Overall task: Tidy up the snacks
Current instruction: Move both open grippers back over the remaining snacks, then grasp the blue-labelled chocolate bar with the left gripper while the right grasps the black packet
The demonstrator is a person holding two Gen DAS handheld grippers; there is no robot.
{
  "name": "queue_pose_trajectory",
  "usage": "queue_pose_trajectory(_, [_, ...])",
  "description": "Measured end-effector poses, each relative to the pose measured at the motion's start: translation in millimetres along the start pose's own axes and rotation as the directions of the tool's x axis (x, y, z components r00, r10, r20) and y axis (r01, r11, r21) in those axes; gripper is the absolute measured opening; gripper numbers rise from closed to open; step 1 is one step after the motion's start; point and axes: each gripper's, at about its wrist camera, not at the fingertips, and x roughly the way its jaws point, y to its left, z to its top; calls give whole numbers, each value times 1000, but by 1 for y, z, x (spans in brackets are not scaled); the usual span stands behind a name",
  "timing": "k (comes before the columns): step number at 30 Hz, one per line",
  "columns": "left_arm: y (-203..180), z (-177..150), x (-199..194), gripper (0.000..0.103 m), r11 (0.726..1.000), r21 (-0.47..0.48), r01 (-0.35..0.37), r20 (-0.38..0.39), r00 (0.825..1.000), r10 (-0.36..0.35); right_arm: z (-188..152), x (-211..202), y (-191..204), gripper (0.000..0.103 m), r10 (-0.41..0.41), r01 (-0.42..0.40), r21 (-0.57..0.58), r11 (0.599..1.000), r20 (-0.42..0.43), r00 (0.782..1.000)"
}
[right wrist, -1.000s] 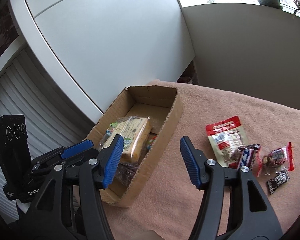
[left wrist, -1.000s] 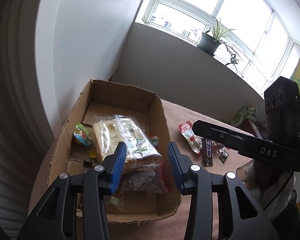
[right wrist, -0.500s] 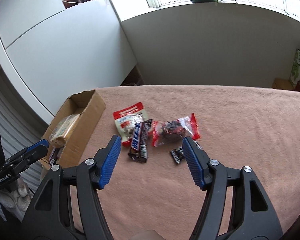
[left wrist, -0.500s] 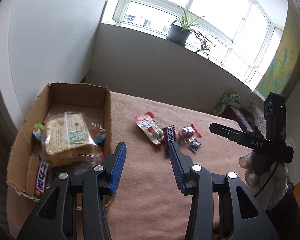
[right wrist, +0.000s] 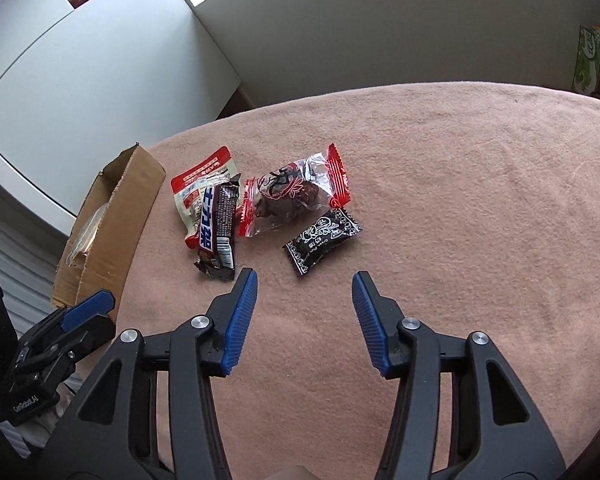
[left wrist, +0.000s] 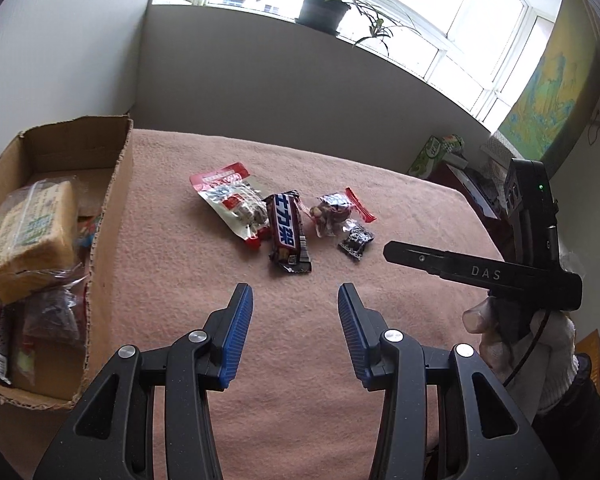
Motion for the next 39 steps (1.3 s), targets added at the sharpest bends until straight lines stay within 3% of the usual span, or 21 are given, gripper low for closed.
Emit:
queue_pose_trajectory(6, [2, 2, 9, 43, 1000, 0, -5, -15, 1000, 5, 9, 20, -2, 46, 2, -1, 33, 999, -27, 1000])
queue_pose_trajectory(13, [7, 5, 20, 43, 1000, -7, -10, -28, 1000, 10, 22, 32, 9, 45, -69, 68, -35, 997, -18, 997])
queue_pose_trajectory(20, [2, 13, 46, 43, 1000, 12, -16, -48, 999, 16, 29, 35, 10, 30, -143, 139, -126, 982, -24, 989])
queue_pose_trajectory(39, [-21, 36, 104, 43, 985, 112, -129, -63, 989, 137, 25, 29, 7, 29, -191, 182, -206, 961, -21, 981])
